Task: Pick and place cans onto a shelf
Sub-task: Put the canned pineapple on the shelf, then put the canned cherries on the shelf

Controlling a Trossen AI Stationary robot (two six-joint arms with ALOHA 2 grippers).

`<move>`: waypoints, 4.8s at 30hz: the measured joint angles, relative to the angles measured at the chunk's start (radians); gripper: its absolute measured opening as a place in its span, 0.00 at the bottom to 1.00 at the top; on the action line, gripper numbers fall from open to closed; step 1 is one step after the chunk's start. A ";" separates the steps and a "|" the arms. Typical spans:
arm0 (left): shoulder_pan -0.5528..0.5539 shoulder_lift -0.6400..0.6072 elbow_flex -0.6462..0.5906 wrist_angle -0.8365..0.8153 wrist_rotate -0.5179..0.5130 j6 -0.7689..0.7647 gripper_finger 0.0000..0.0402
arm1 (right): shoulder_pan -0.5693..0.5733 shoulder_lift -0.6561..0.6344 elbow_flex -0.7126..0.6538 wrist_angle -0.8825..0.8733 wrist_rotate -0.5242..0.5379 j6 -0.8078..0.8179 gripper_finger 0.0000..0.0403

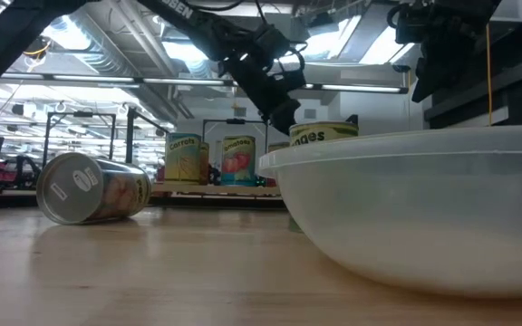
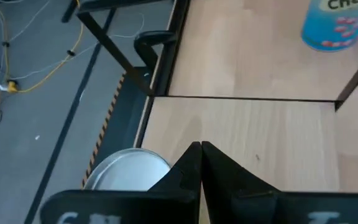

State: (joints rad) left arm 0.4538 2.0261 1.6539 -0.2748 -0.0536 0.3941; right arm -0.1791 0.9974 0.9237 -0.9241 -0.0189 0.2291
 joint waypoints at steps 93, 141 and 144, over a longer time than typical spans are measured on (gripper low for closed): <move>-0.494 -0.770 -0.466 -0.363 -0.146 -0.336 0.01 | 0.000 0.000 0.000 0.017 0.000 0.003 0.14; -0.611 -0.991 -1.194 0.450 -0.167 -0.418 0.02 | -0.070 0.000 0.011 0.046 0.269 0.271 0.49; -0.611 -0.991 -1.194 0.449 -0.167 -0.418 0.02 | -0.126 0.005 0.011 -0.001 0.239 0.307 0.49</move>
State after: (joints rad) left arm -0.1570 1.0348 0.4599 0.1745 -0.2203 -0.0242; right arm -0.3047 1.0024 0.9348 -0.9248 0.2205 0.5358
